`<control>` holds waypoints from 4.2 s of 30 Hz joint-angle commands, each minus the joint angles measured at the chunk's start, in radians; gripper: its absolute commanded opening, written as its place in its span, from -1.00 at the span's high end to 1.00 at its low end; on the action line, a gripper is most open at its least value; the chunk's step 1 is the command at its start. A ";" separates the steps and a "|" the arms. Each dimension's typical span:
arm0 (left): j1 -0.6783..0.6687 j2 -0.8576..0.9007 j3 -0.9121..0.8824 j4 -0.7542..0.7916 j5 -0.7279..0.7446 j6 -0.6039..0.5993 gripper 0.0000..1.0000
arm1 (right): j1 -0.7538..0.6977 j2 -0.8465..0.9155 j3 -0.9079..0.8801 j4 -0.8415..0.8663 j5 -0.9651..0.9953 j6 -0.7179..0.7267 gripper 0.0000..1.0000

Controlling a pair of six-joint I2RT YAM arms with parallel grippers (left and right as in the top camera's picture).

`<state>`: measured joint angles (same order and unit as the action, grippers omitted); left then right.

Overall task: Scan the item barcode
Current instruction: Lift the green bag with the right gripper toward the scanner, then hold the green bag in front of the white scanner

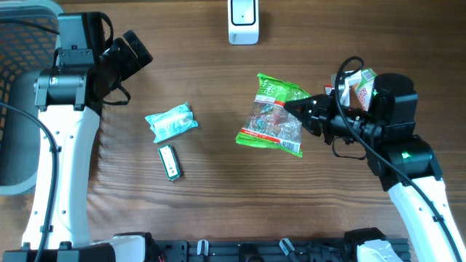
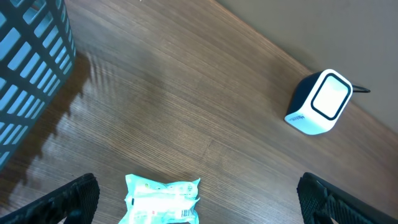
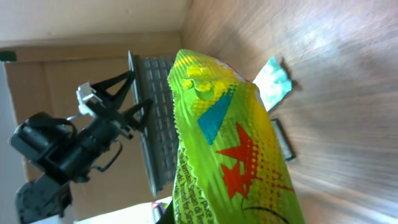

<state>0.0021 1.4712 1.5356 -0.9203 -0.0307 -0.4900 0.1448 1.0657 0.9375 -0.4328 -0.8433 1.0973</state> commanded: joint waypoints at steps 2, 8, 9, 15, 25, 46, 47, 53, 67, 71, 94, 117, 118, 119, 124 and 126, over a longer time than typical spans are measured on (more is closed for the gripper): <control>0.005 -0.018 0.015 0.002 0.004 0.019 -1.00 | 0.021 -0.007 0.003 0.008 0.107 -0.241 0.91; 0.005 -0.018 0.015 0.002 0.004 0.019 -1.00 | 0.057 -0.005 0.003 -0.034 0.147 -0.576 0.91; 0.005 -0.018 0.015 0.002 0.004 0.019 -1.00 | 0.057 -0.005 0.003 -0.062 0.152 -0.570 0.91; 0.005 -0.018 0.015 0.002 0.004 0.019 -1.00 | 0.065 -0.005 0.003 -0.068 0.159 -0.603 0.91; 0.005 -0.018 0.015 0.002 0.004 0.019 -1.00 | 0.154 0.191 0.349 -0.209 0.074 -0.812 0.91; 0.005 -0.018 0.015 0.002 0.004 0.019 -1.00 | 0.234 0.909 1.118 -0.181 0.372 -1.614 0.91; 0.005 -0.018 0.015 0.002 0.004 0.019 -1.00 | 0.235 0.944 1.118 -0.134 0.372 -1.687 0.91; 0.005 -0.018 0.015 0.002 0.004 0.019 -1.00 | 0.235 1.096 1.118 0.131 0.376 -1.904 0.91; 0.005 -0.018 0.015 0.002 0.004 0.019 -1.00 | 0.227 1.422 1.118 0.864 0.470 -1.876 0.91; 0.005 -0.018 0.015 0.002 0.004 0.019 -1.00 | 0.211 1.489 1.118 0.951 0.471 -1.825 0.91; 0.005 -0.018 0.015 0.002 0.004 0.019 -1.00 | 0.150 1.598 1.125 1.310 0.544 -1.538 0.91; 0.005 -0.018 0.015 0.002 0.004 0.019 -1.00 | 0.154 1.627 1.250 1.217 0.505 -1.550 0.91; 0.005 -0.018 0.015 0.002 0.004 0.019 -1.00 | 0.157 1.627 1.279 1.218 0.526 -1.550 0.91; 0.005 -0.018 0.015 0.002 0.004 0.019 -1.00 | 0.160 1.627 1.296 1.218 0.544 -1.551 0.91; 0.005 -0.018 0.015 0.002 0.004 0.019 -1.00 | 0.179 1.627 1.348 1.127 0.613 -1.641 0.91; 0.005 -0.018 0.015 0.002 0.004 0.019 -1.00 | 0.180 1.627 1.347 1.017 0.613 -1.697 0.91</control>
<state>0.0021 1.4712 1.5356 -0.9203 -0.0307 -0.4900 0.3107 2.6835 2.2677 0.6933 -0.2657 -0.4961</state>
